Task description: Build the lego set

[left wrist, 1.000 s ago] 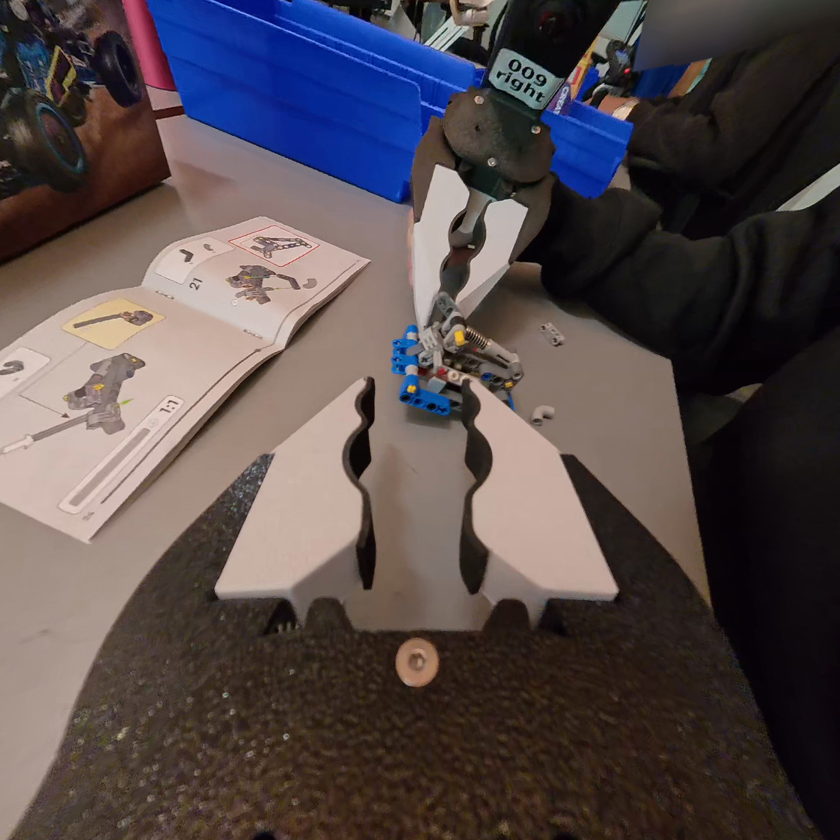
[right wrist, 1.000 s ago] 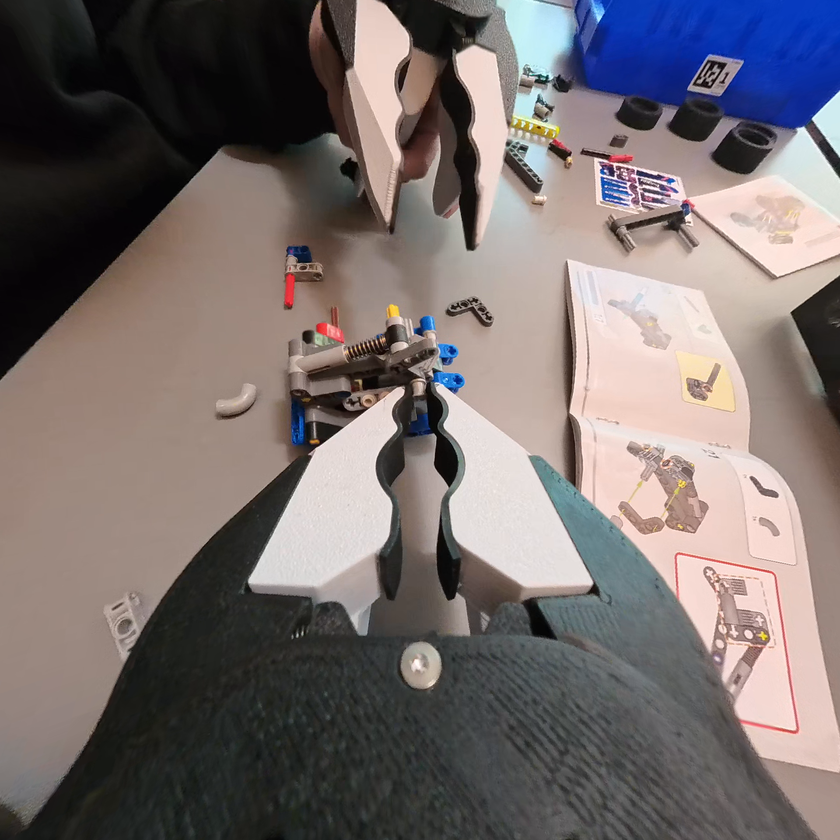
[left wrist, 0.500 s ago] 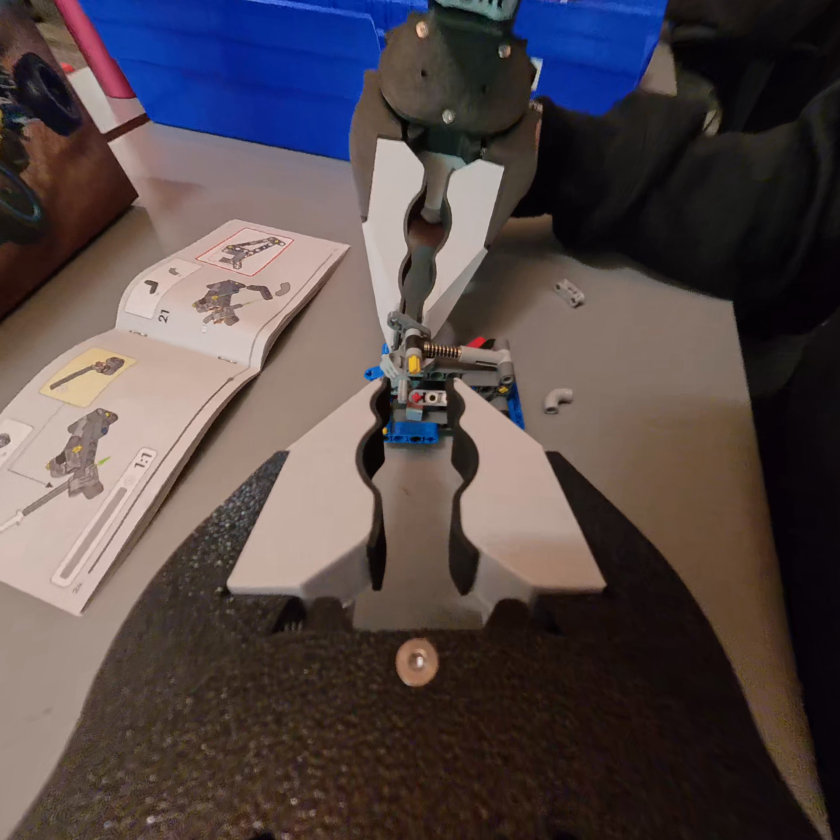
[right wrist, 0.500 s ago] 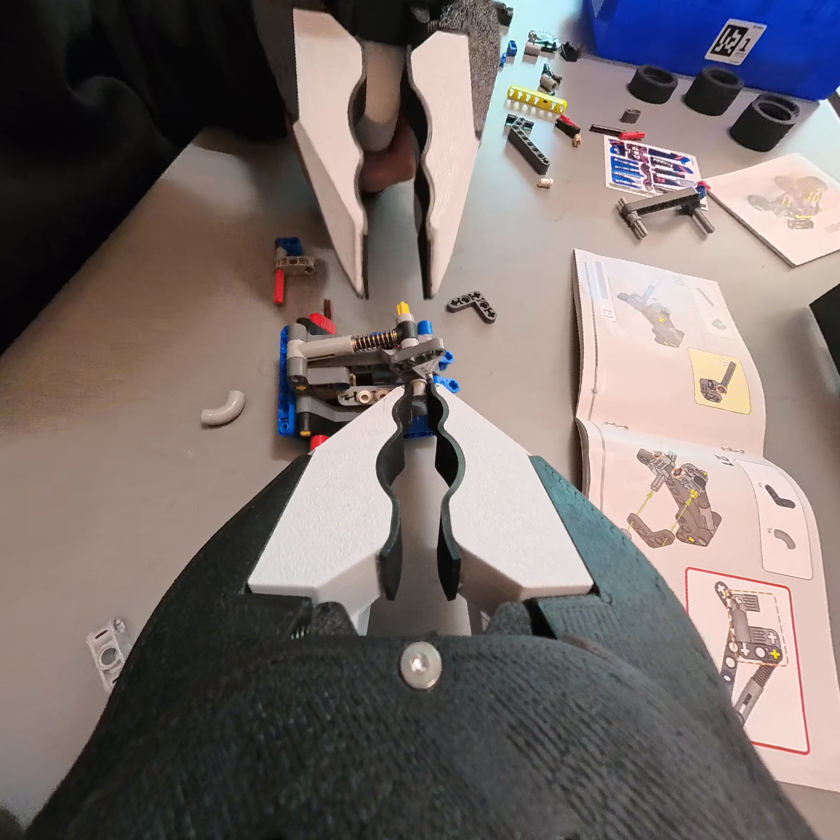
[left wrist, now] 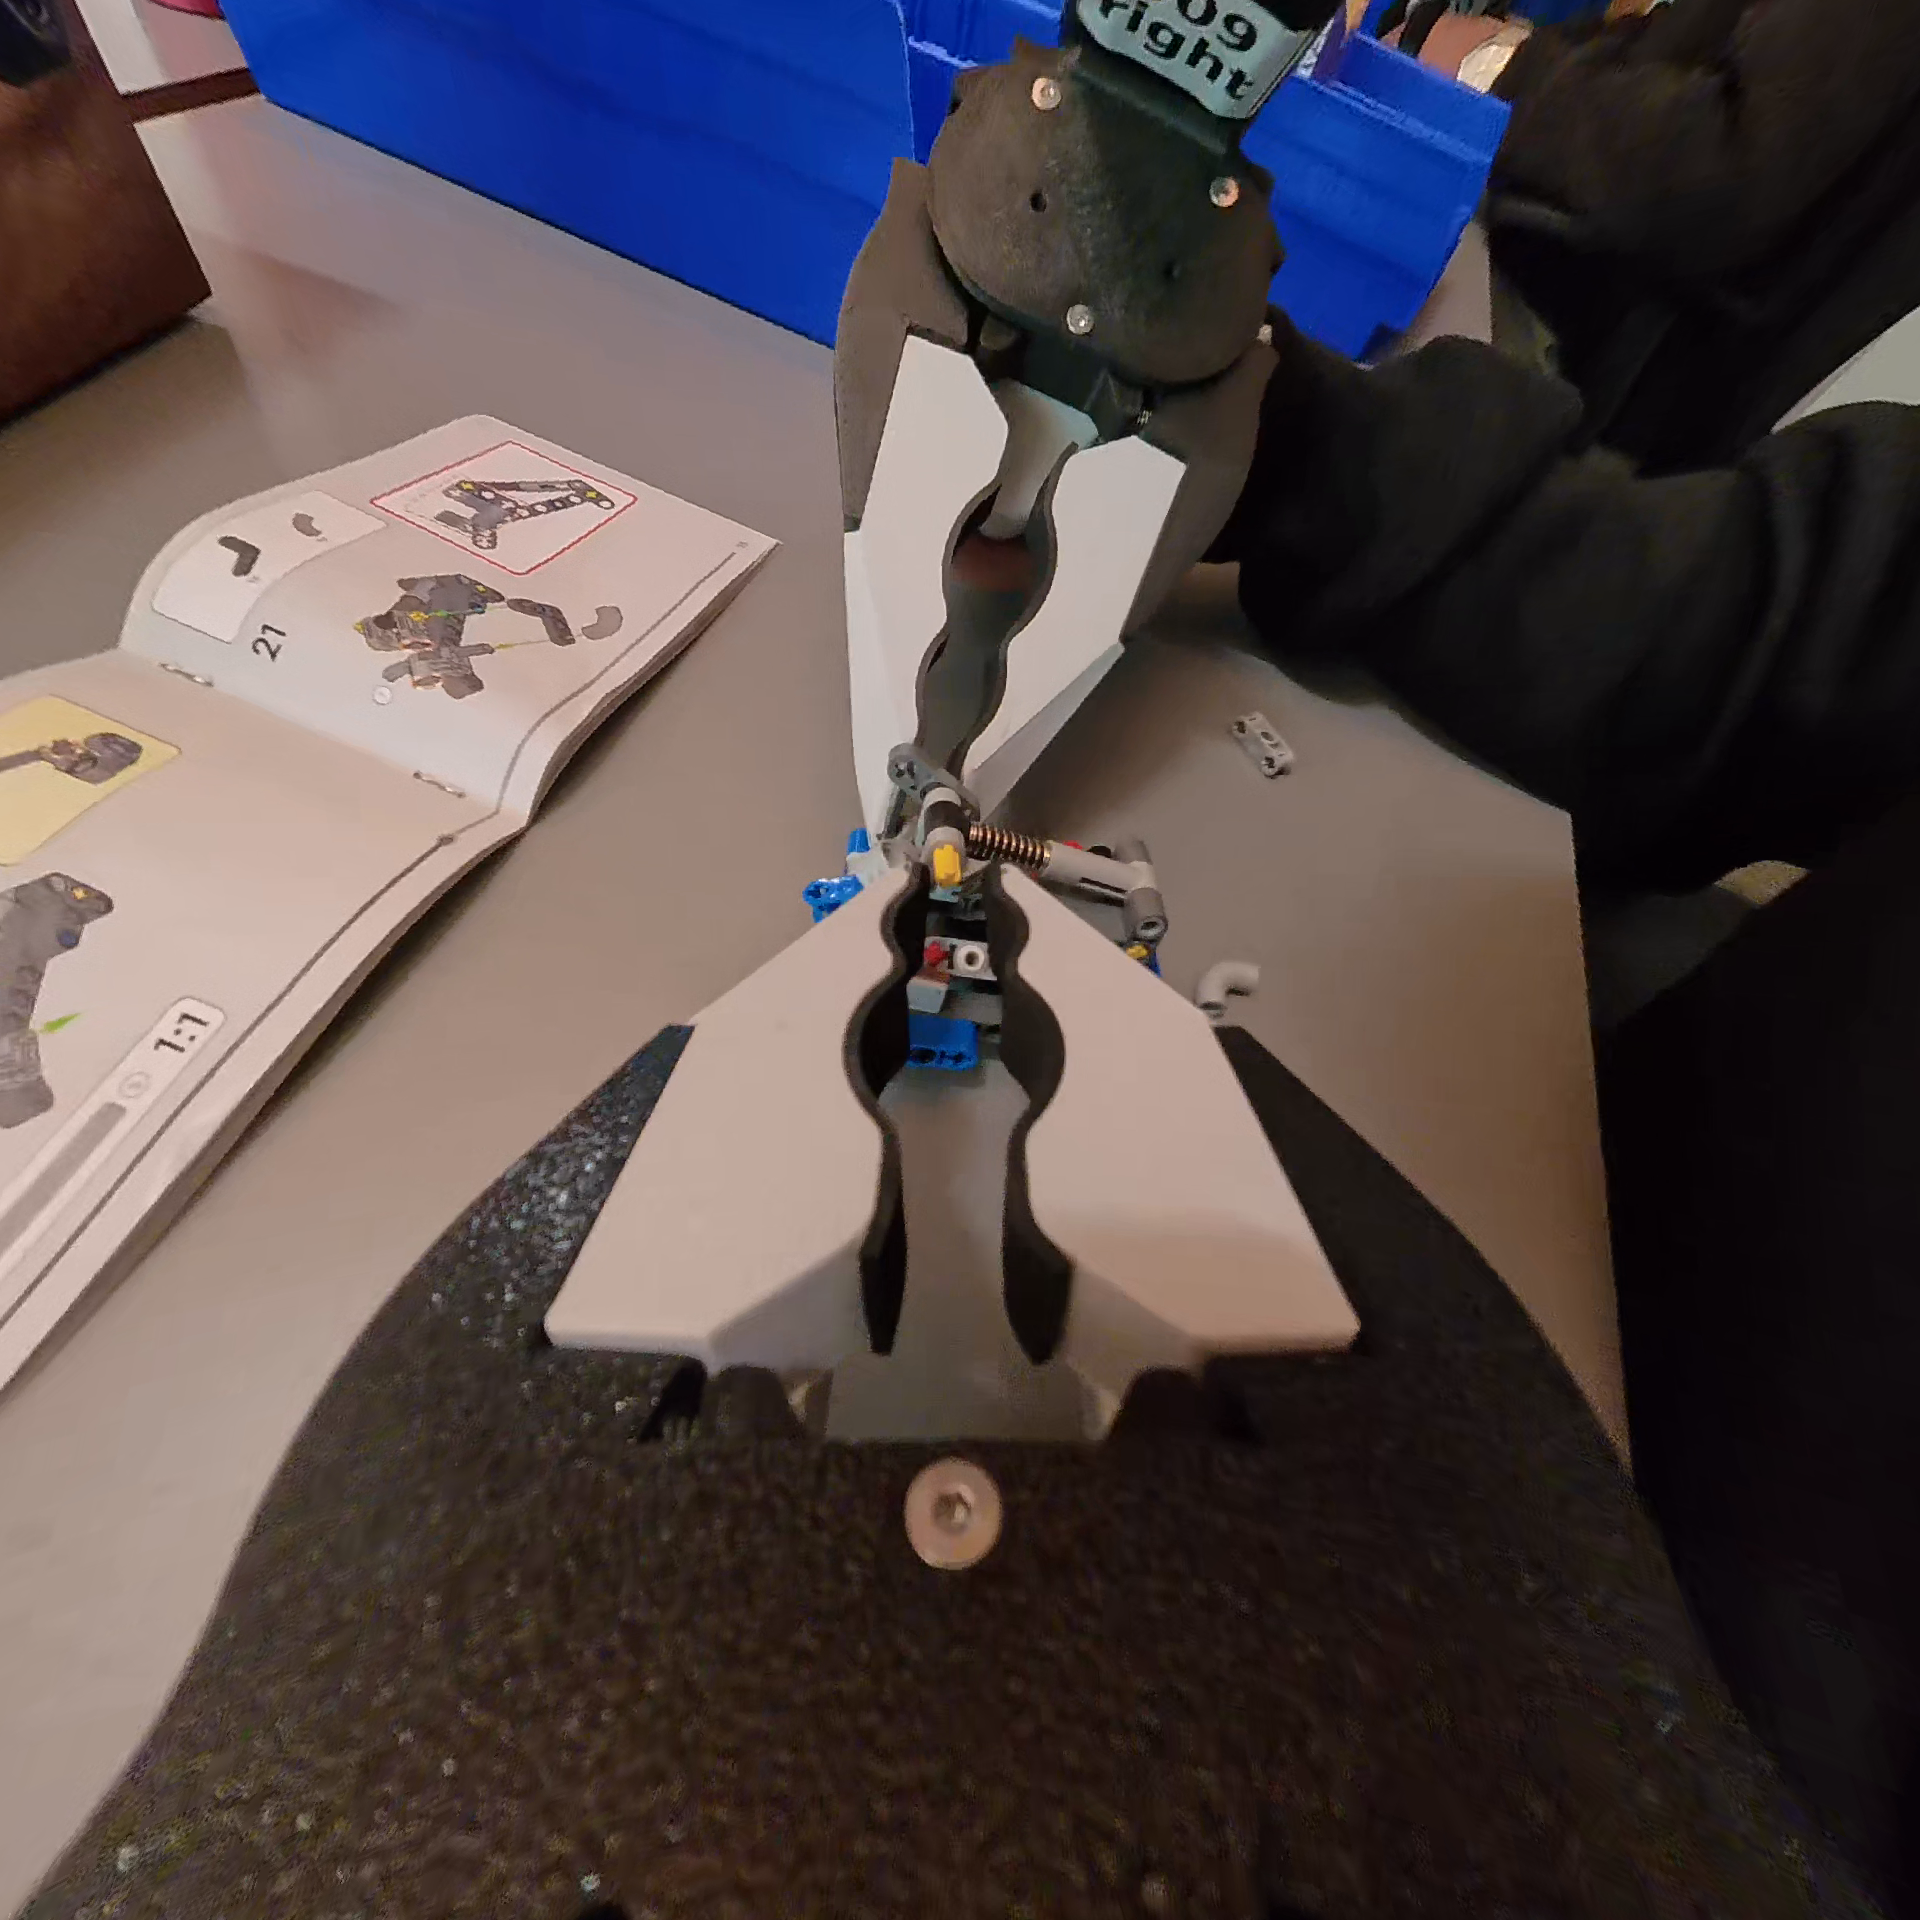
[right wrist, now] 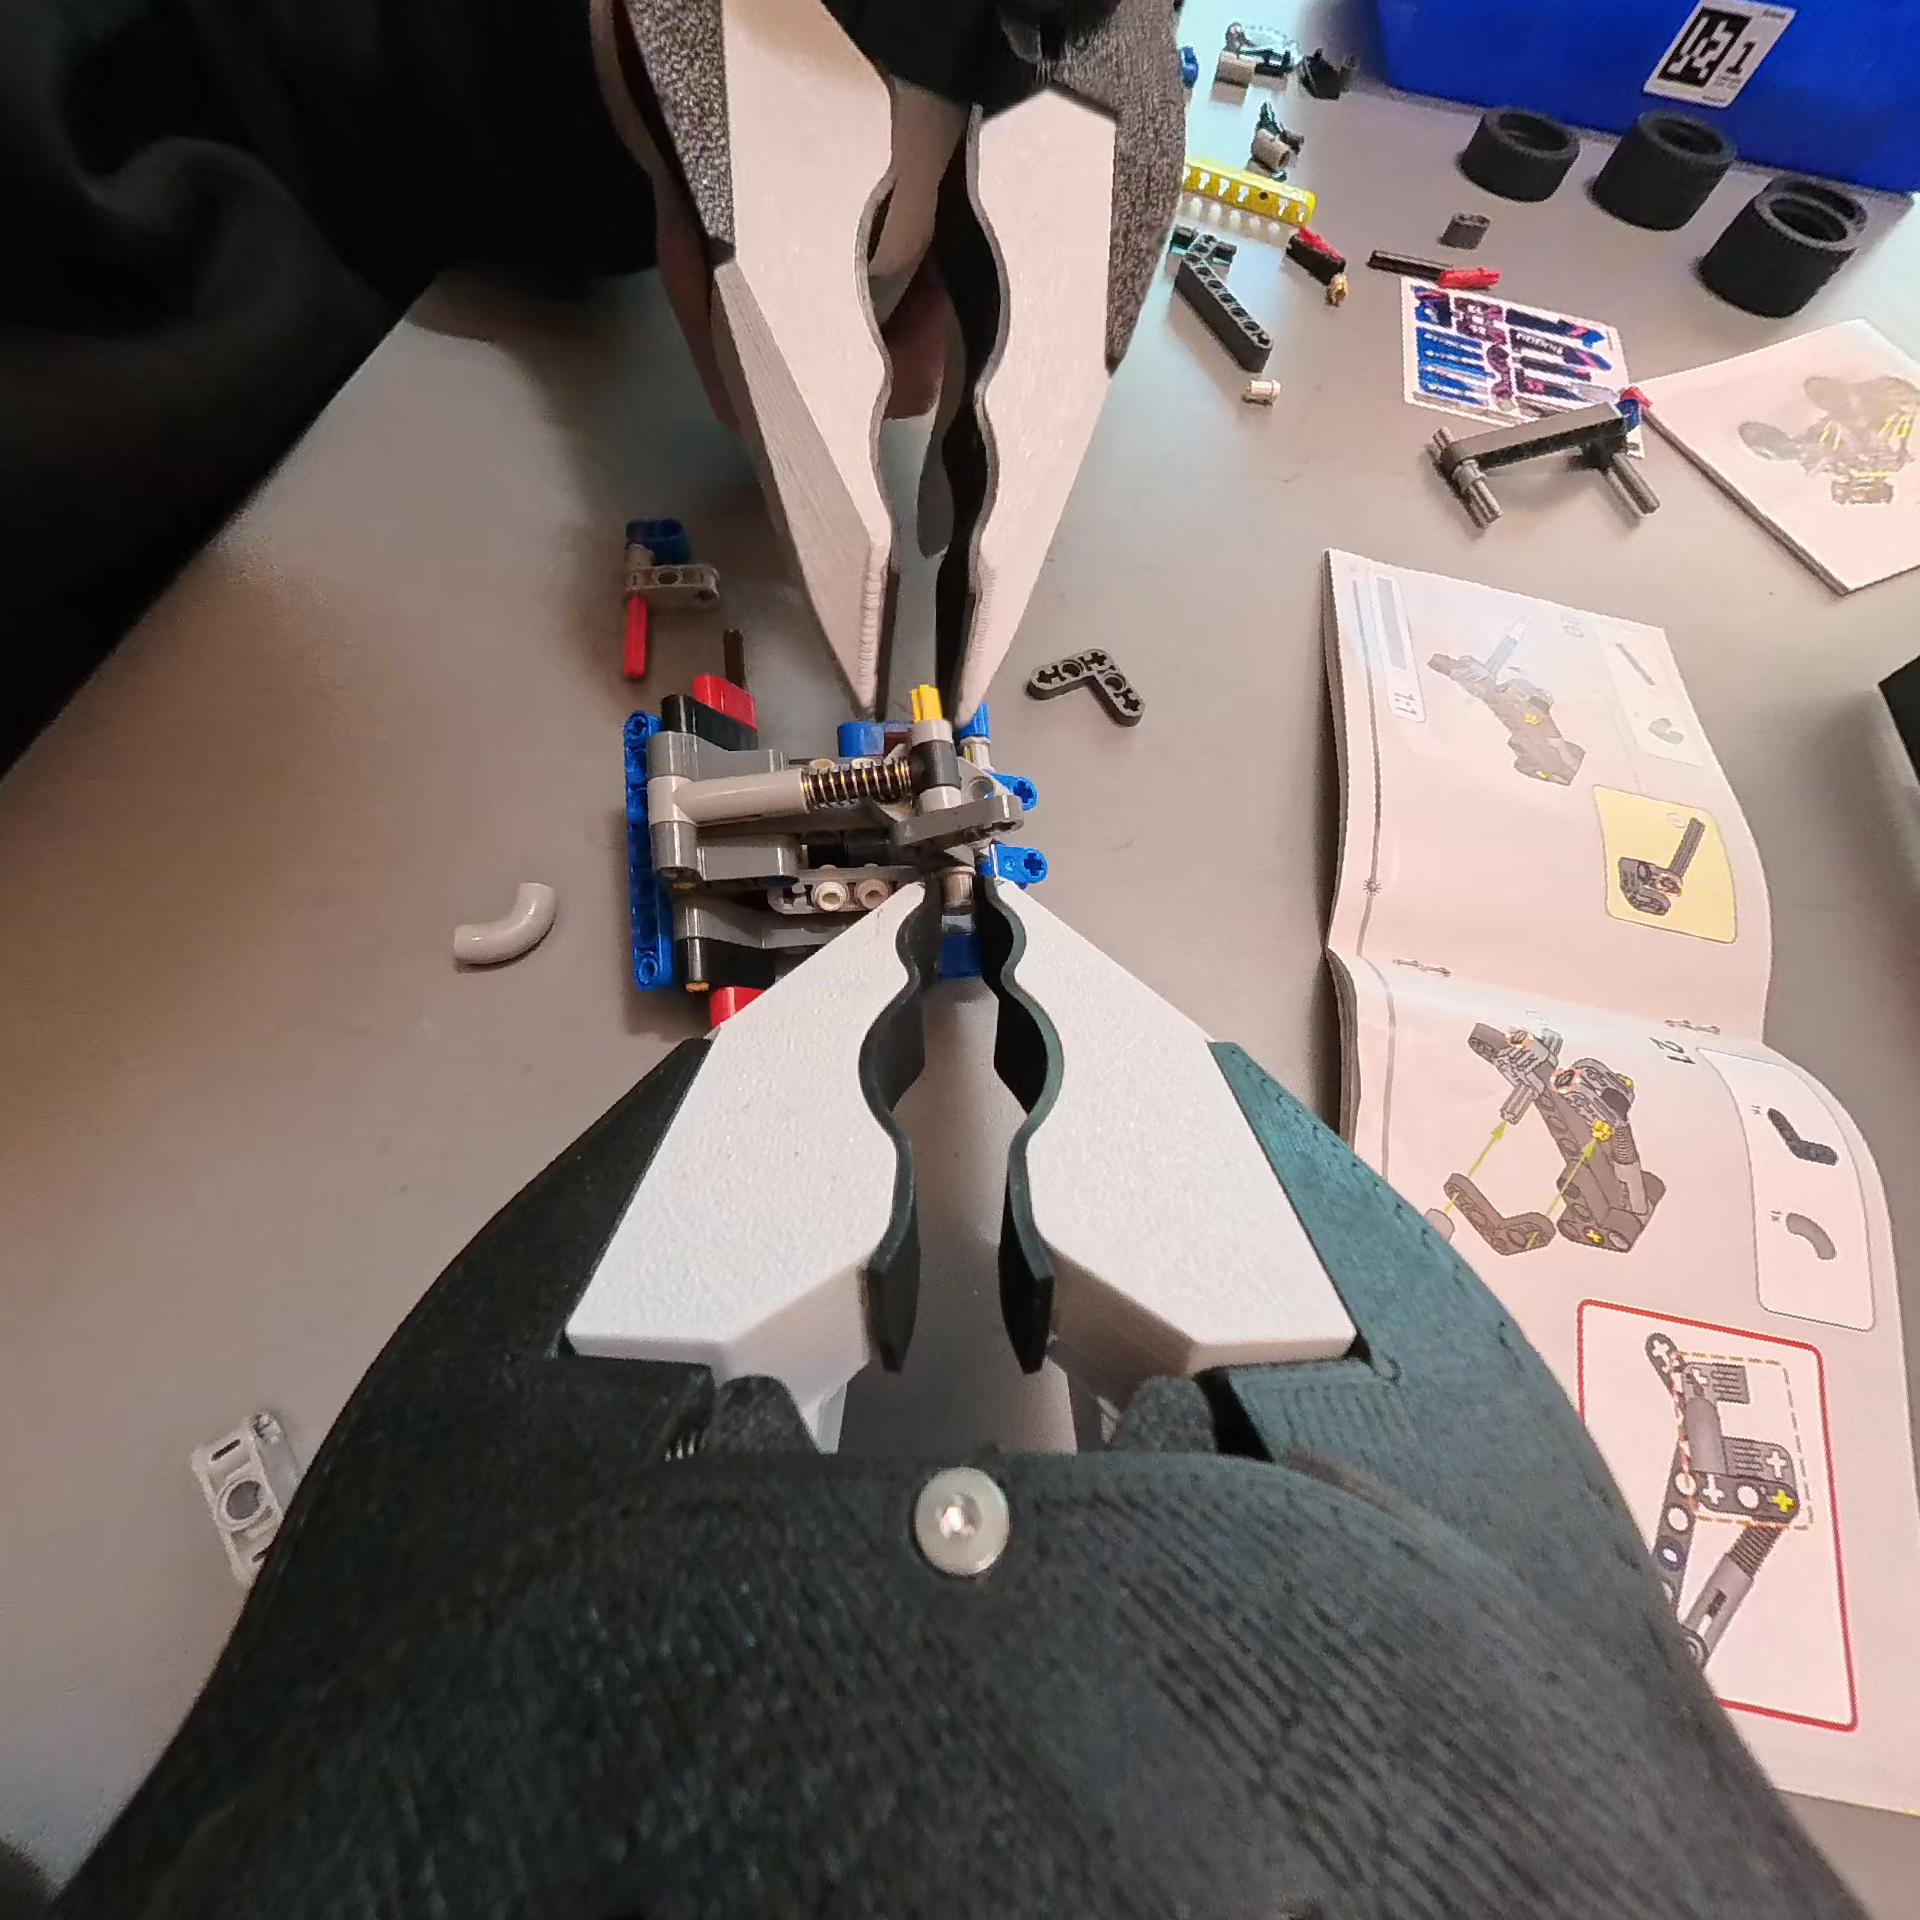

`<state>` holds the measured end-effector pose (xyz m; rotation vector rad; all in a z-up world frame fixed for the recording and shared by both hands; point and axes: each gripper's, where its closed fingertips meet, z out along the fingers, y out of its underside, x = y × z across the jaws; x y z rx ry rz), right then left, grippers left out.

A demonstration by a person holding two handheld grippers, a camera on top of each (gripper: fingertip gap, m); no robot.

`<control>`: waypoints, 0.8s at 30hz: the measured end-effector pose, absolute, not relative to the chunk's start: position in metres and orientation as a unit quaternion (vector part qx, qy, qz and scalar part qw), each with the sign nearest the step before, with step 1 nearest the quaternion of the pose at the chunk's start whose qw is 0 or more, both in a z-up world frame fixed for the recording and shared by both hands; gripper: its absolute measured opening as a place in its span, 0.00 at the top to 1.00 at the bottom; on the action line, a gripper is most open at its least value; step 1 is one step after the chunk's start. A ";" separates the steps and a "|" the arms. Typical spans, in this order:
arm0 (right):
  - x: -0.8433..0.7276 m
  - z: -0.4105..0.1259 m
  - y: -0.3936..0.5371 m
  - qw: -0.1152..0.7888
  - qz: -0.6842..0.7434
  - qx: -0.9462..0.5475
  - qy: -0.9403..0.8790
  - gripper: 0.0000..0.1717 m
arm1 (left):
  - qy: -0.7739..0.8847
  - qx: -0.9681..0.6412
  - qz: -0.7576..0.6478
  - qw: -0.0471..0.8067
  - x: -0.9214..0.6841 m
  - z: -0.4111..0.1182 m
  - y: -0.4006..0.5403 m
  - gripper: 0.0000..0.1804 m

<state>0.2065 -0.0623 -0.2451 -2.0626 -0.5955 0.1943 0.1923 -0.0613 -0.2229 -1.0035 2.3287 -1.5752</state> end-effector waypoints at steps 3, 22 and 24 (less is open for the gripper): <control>0.206 -0.245 -0.063 0.473 0.080 -0.843 -0.245 0.98 | 0.782 -0.332 -0.520 0.086 0.192 -0.225 -0.063 0.98; 0.206 -0.245 -0.062 0.472 0.091 -0.845 -0.236 0.98 | 0.817 -0.065 -0.414 0.396 0.199 -0.216 -0.057 1.00; 0.207 -0.245 -0.062 0.472 0.091 -0.845 -0.235 0.98 | 0.816 -0.043 -0.394 0.422 0.199 -0.216 -0.056 1.00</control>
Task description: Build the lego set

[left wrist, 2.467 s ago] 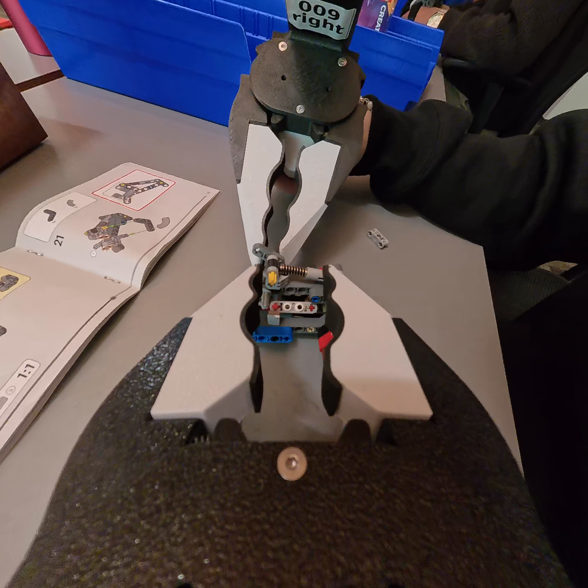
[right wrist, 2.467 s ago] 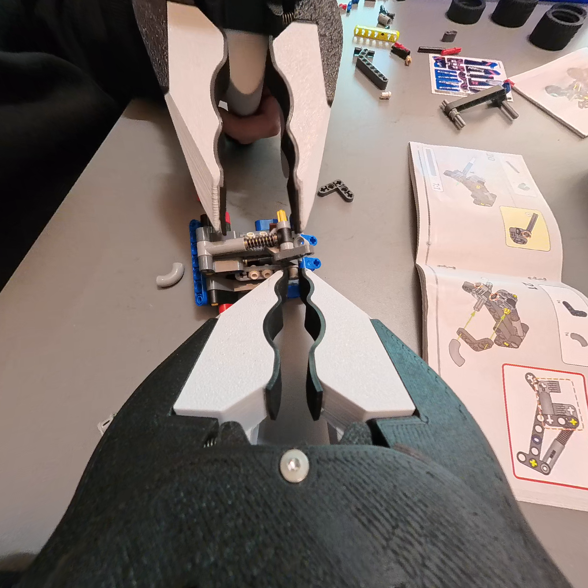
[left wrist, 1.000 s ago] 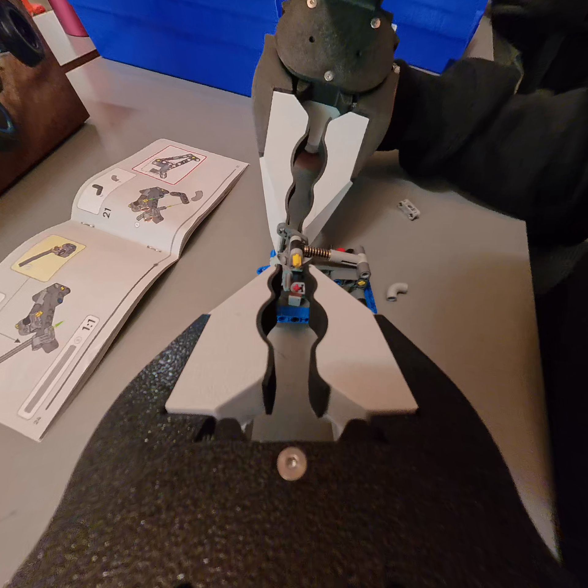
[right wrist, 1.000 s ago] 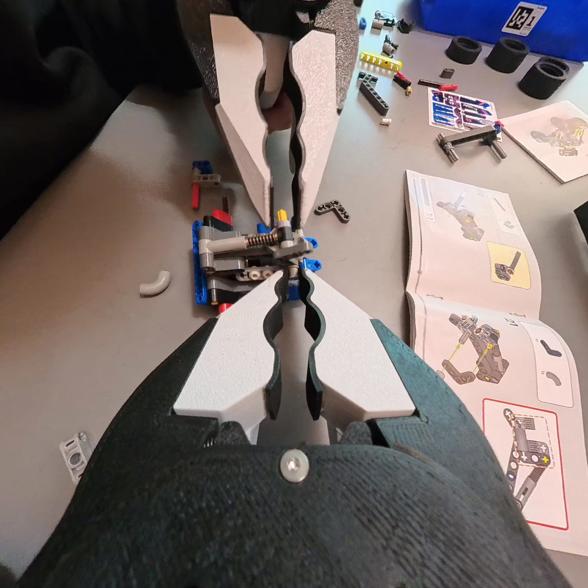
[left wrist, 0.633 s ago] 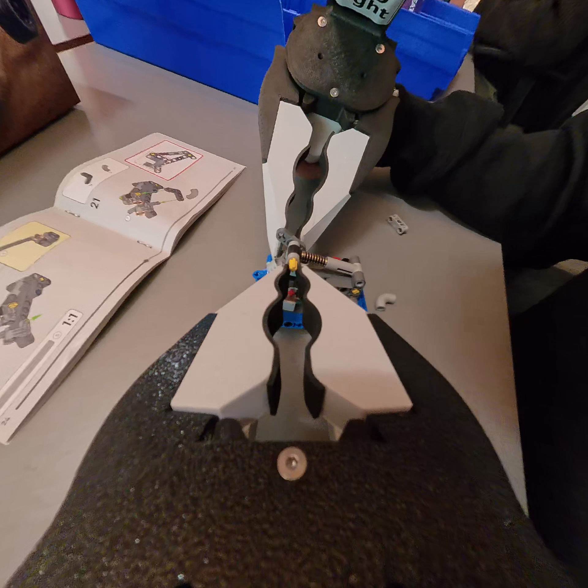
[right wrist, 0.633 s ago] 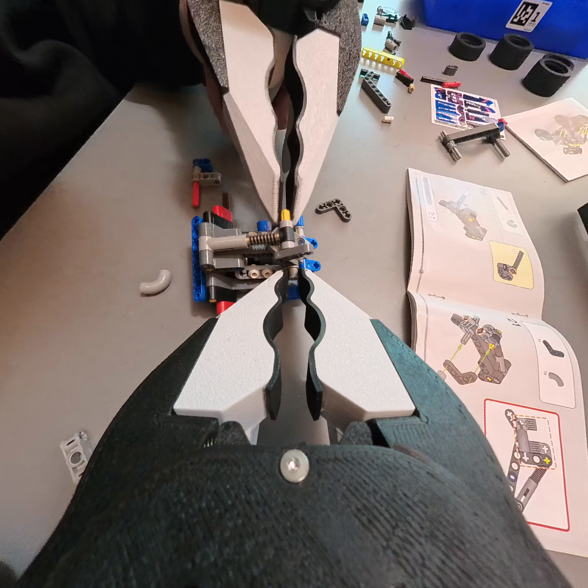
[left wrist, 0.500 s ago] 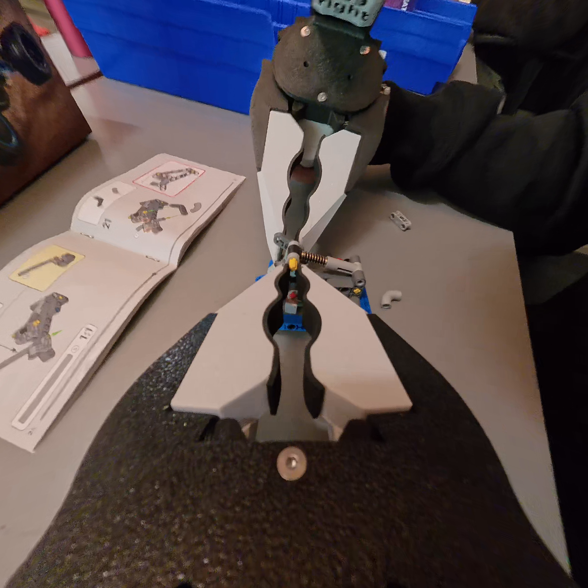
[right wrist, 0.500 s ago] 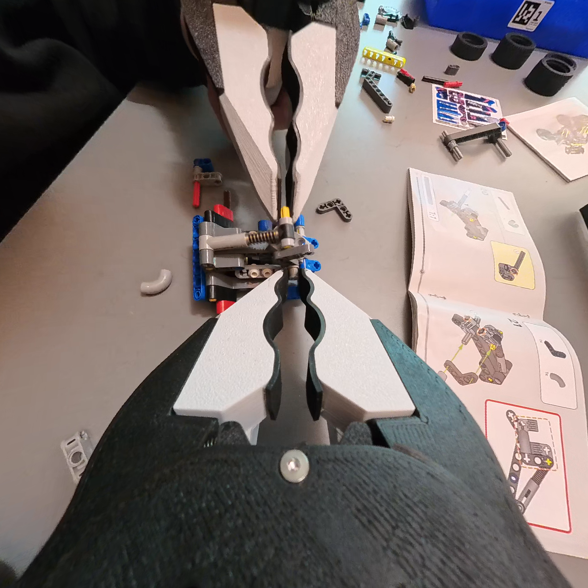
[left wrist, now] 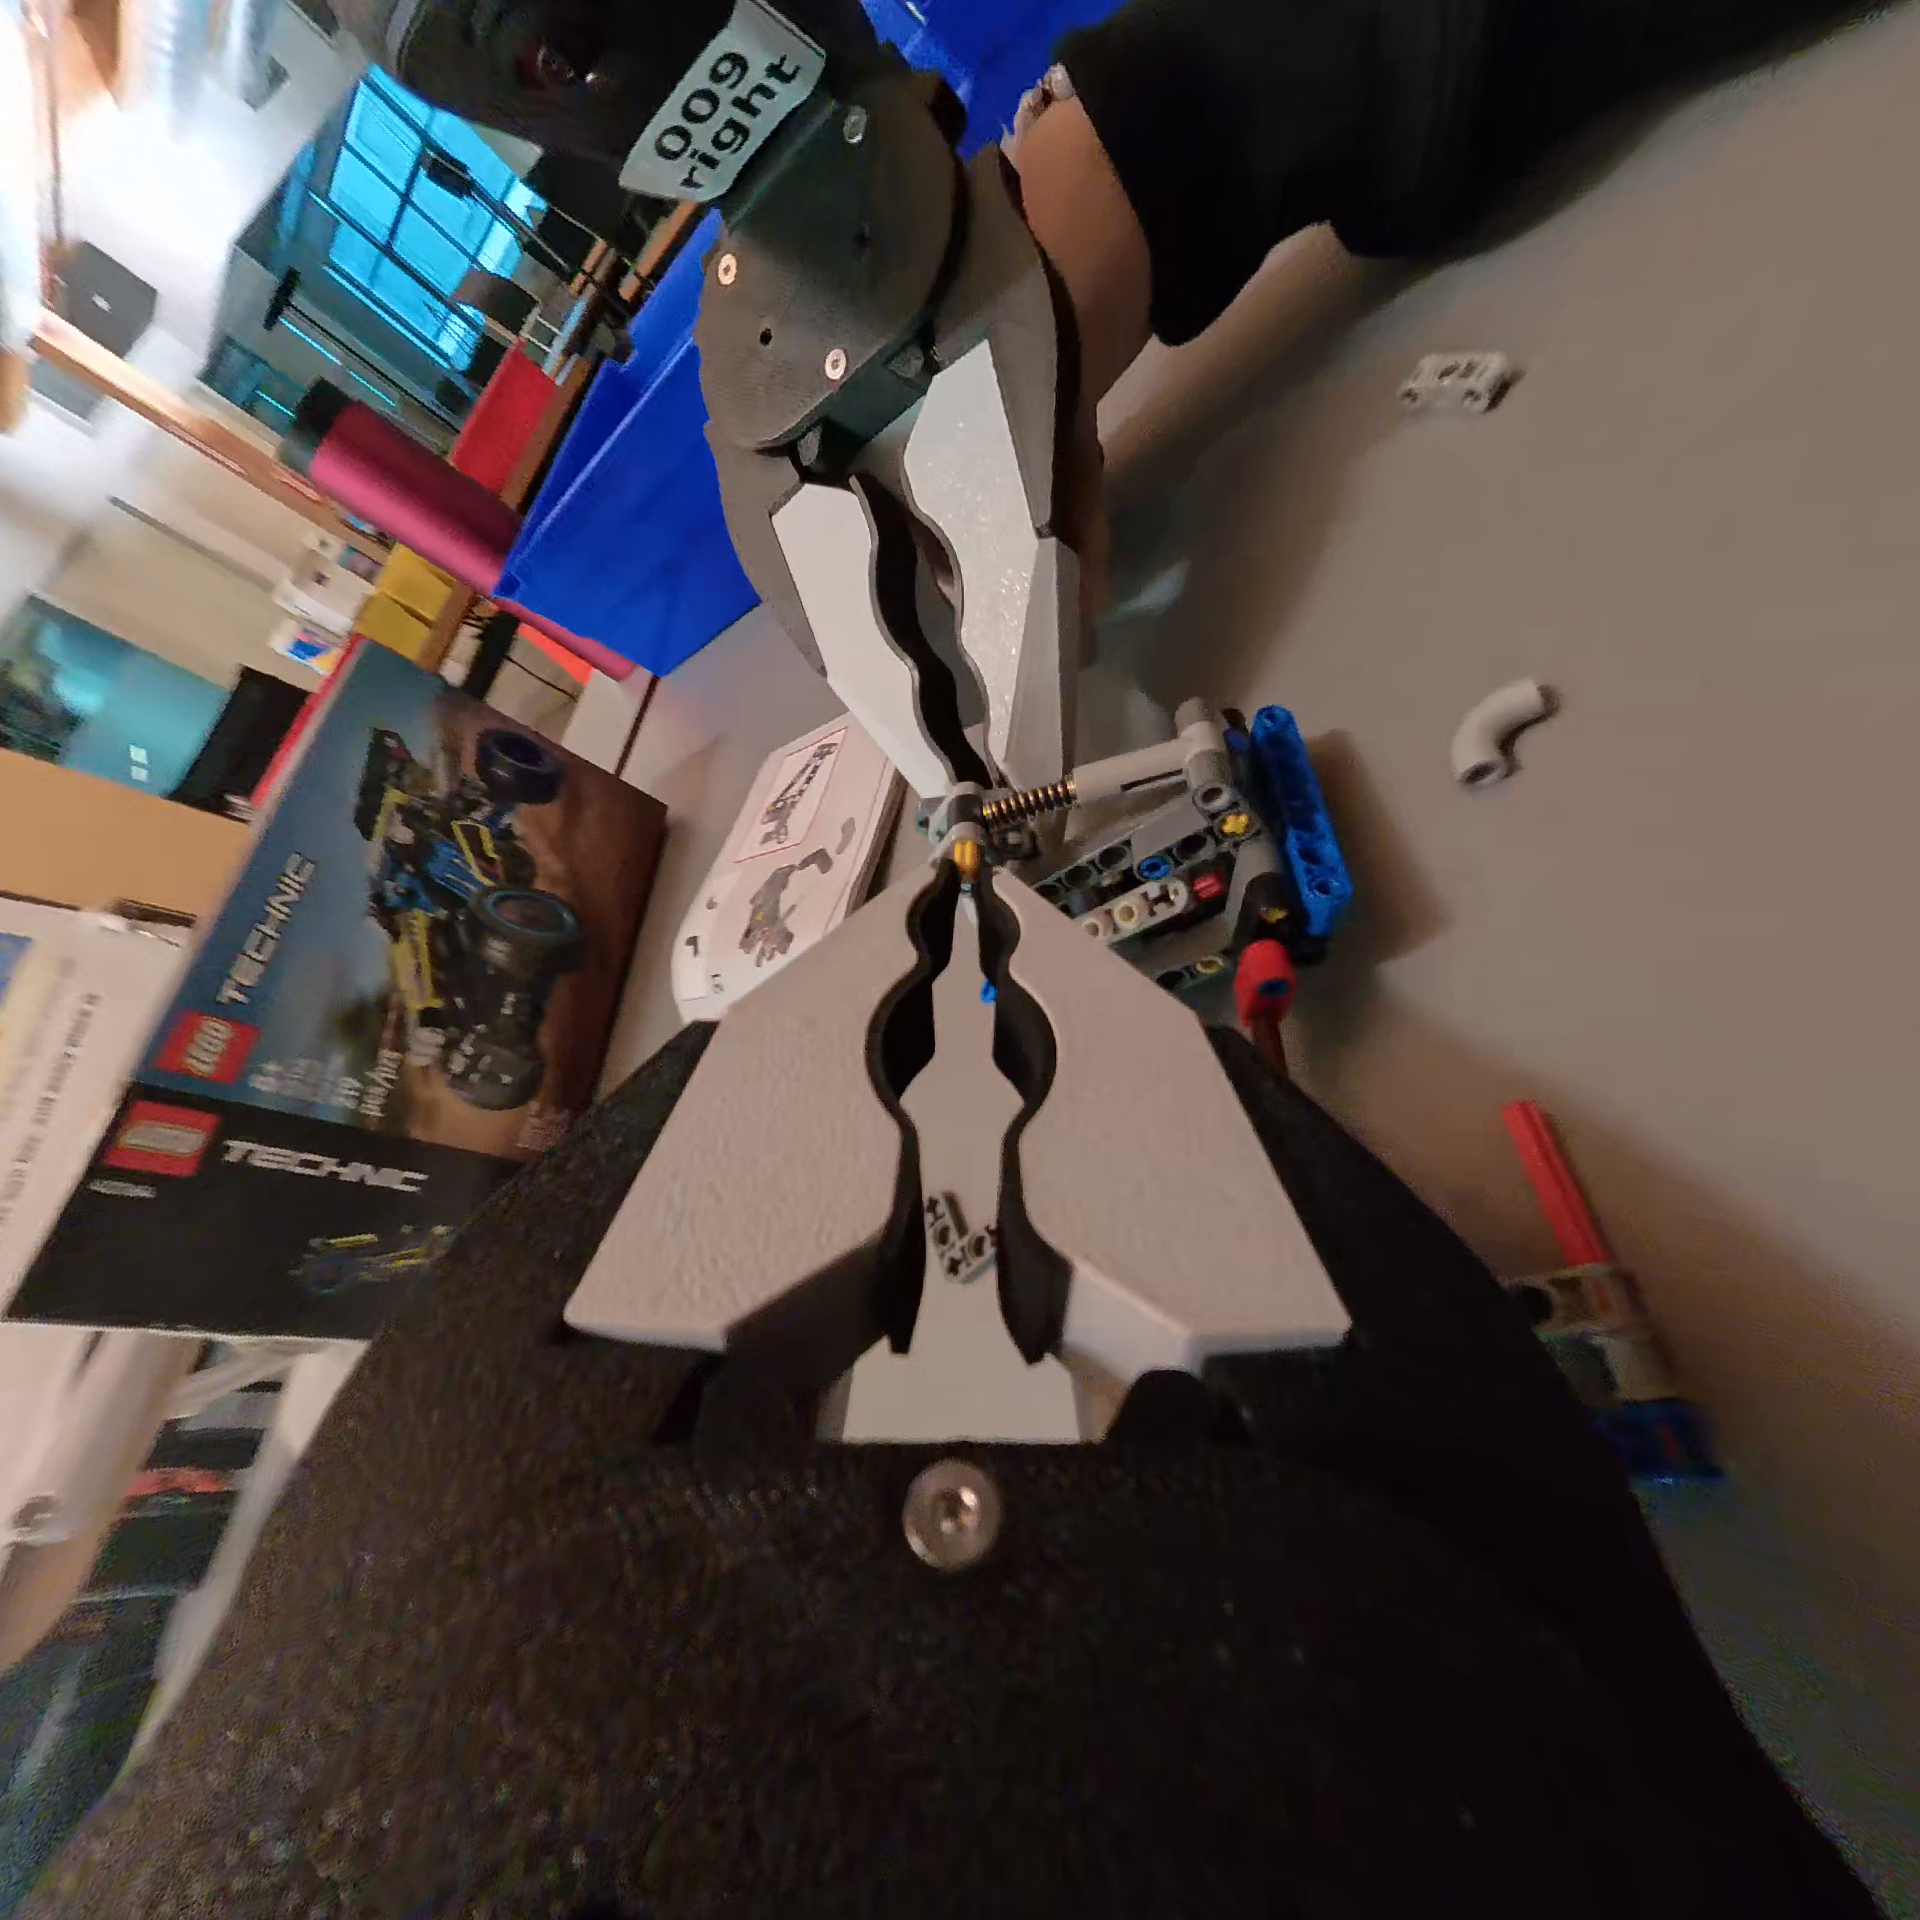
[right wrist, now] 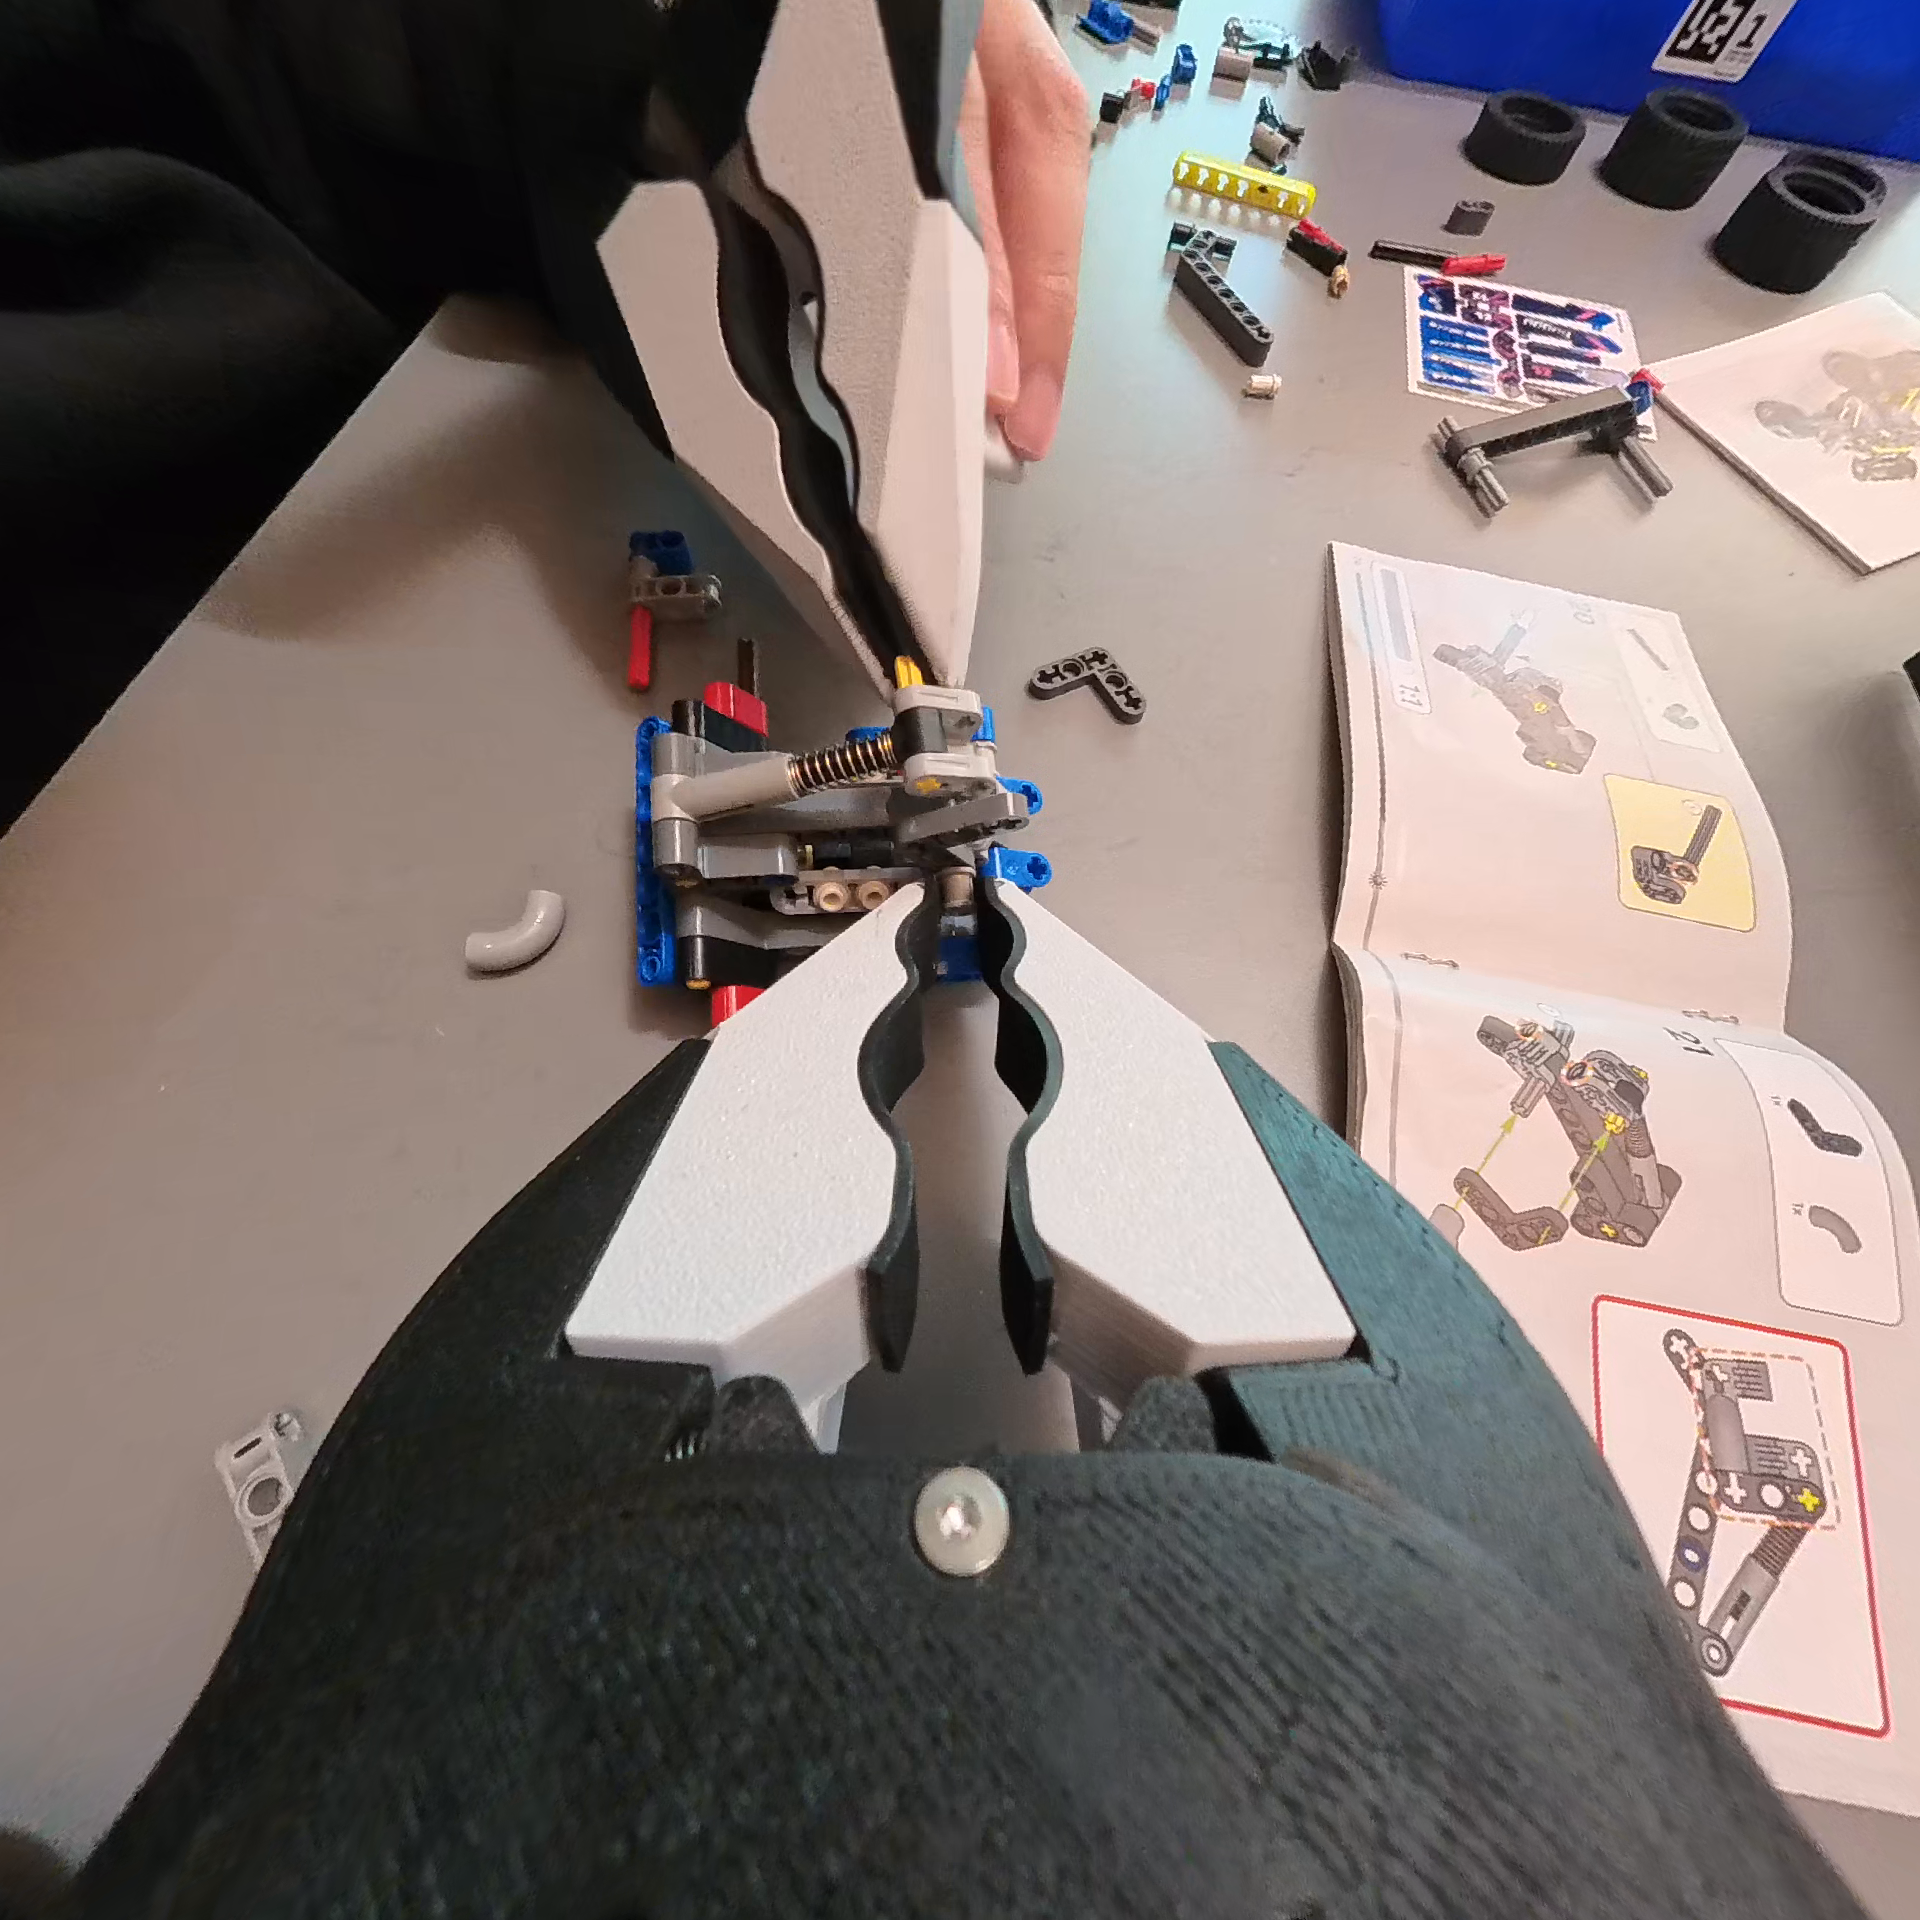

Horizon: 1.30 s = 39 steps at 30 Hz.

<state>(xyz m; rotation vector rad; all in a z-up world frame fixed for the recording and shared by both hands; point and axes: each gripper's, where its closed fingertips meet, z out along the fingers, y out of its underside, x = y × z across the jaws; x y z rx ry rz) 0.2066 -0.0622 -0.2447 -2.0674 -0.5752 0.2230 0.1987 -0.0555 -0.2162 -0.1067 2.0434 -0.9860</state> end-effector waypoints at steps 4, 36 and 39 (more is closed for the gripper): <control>0.208 -0.242 -0.062 0.479 0.089 -0.842 -0.231 0.98 | 0.815 -0.036 -0.374 0.441 0.200 -0.219 -0.053 1.00; 0.177 -0.212 -0.062 0.527 0.093 -0.829 0.164 0.87 | 0.806 -0.047 -0.381 0.450 0.197 -0.214 -0.053 1.00; 0.176 -0.231 -0.065 0.487 0.032 -0.854 0.181 0.80 | 0.805 -0.047 -0.382 0.451 0.196 -0.213 -0.053 1.00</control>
